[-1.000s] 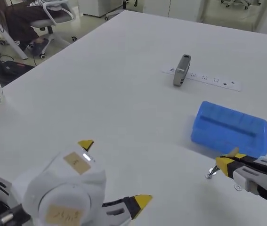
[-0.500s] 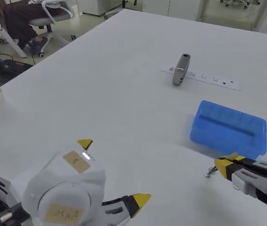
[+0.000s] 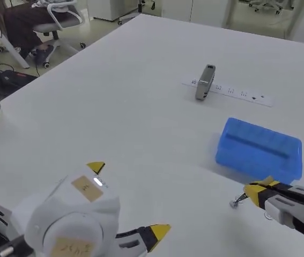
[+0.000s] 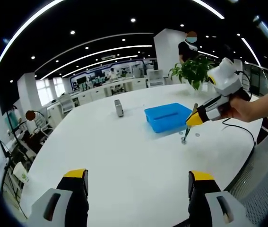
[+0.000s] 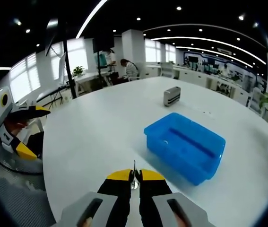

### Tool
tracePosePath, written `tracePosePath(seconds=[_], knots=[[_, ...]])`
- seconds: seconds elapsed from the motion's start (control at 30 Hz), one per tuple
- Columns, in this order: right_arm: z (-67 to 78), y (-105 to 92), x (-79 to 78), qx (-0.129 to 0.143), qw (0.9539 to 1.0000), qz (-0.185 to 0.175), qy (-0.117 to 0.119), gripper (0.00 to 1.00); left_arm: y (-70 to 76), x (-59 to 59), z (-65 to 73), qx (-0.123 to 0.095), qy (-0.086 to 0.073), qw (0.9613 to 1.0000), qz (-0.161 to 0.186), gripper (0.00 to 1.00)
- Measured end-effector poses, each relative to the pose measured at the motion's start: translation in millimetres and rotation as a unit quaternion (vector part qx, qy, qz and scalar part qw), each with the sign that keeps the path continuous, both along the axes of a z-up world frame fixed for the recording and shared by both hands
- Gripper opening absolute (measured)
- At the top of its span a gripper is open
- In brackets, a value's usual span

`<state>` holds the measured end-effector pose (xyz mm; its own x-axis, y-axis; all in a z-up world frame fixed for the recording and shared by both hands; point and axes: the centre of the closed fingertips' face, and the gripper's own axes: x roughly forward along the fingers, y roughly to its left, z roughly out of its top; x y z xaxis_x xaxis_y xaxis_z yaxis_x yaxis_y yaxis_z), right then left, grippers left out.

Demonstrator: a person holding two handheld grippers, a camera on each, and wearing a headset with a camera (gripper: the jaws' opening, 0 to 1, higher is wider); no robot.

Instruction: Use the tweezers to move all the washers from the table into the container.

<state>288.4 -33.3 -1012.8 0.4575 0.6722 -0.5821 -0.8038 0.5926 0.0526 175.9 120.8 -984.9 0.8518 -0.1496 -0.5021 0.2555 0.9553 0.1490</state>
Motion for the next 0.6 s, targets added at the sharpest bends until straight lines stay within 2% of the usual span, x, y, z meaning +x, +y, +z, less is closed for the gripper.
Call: tracePosePath(seconds=[0.33, 0.4, 0.6], knots=[[12.8, 0.0, 0.4, -0.007, 0.9997, 0.013, -0.018, 0.01, 0.5, -0.1, 0.4, -0.003, -0.002, 1.0, 0.0, 0.89], [14.6, -0.4, 0.5, -0.009, 0.9996, 0.016, -0.021, 0.01, -0.2, 0.3, 2.6, -0.008, -0.008, 0.9999, 0.0, 0.9], [20.9, -3.5, -0.2, -0.012, 0.9994, 0.02, -0.027, 0.01, 0.5, 0.3, 1.2, -0.003, -0.005, 1.0, 0.001, 0.89]])
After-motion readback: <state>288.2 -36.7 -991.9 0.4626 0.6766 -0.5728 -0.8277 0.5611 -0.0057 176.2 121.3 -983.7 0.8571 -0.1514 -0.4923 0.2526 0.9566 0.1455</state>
